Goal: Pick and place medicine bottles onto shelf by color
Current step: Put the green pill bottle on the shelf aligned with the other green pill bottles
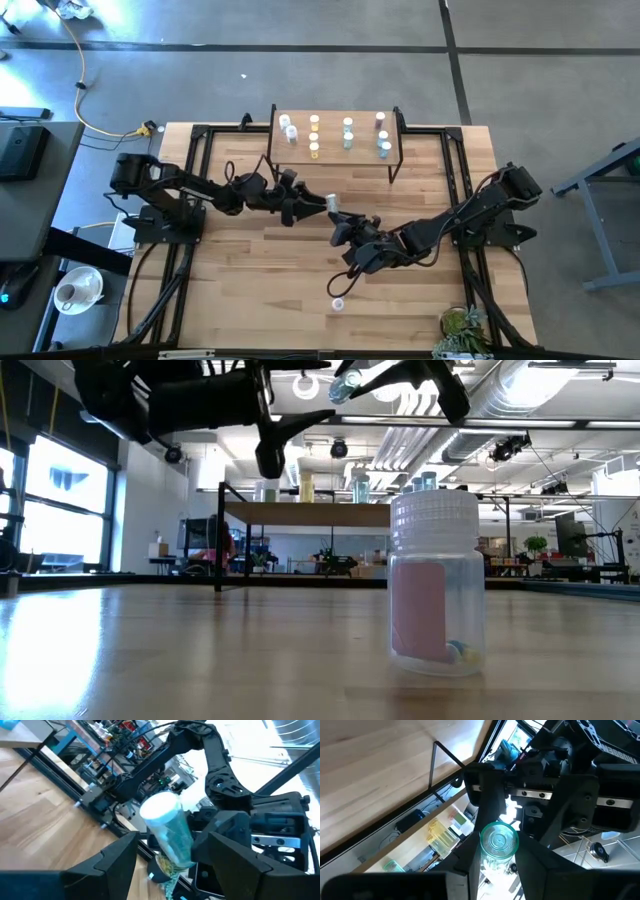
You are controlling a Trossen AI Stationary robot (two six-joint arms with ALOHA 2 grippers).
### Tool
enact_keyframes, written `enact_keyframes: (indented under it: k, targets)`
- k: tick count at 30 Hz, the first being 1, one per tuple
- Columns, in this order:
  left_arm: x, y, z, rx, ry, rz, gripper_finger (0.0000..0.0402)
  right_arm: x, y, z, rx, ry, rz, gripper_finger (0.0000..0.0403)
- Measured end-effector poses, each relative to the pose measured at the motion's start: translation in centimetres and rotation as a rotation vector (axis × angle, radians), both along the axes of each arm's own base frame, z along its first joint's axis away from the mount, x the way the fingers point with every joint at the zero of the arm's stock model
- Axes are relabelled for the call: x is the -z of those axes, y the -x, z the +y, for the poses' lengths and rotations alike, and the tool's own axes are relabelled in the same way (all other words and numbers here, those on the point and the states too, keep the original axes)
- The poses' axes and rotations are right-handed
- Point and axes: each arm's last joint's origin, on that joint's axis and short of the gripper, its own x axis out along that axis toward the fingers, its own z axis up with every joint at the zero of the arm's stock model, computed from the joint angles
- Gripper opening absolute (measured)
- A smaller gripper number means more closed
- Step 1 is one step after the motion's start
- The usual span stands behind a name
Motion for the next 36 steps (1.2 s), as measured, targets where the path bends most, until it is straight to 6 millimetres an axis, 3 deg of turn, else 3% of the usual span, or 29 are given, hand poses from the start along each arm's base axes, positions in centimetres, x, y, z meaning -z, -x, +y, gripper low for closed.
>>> enact_keyframes:
  k: [10,28,36]
  targets:
    - [-1.1,-1.0,-0.1,0.019,-0.04,-0.025,0.0229,-0.3,-0.2,0.1,-0.007,-0.003,-0.027,0.0092]
    - [-0.9,-1.1,-0.1,0.026,-0.04,0.002,0.0229,-0.6,-0.4,0.3,-0.046,-0.046,-0.061,0.0092]
    - [-0.9,-1.1,-0.1,0.024,-0.053,0.002,0.0185,-0.6,-0.4,0.3,-0.048,-0.048,-0.06,0.0092]
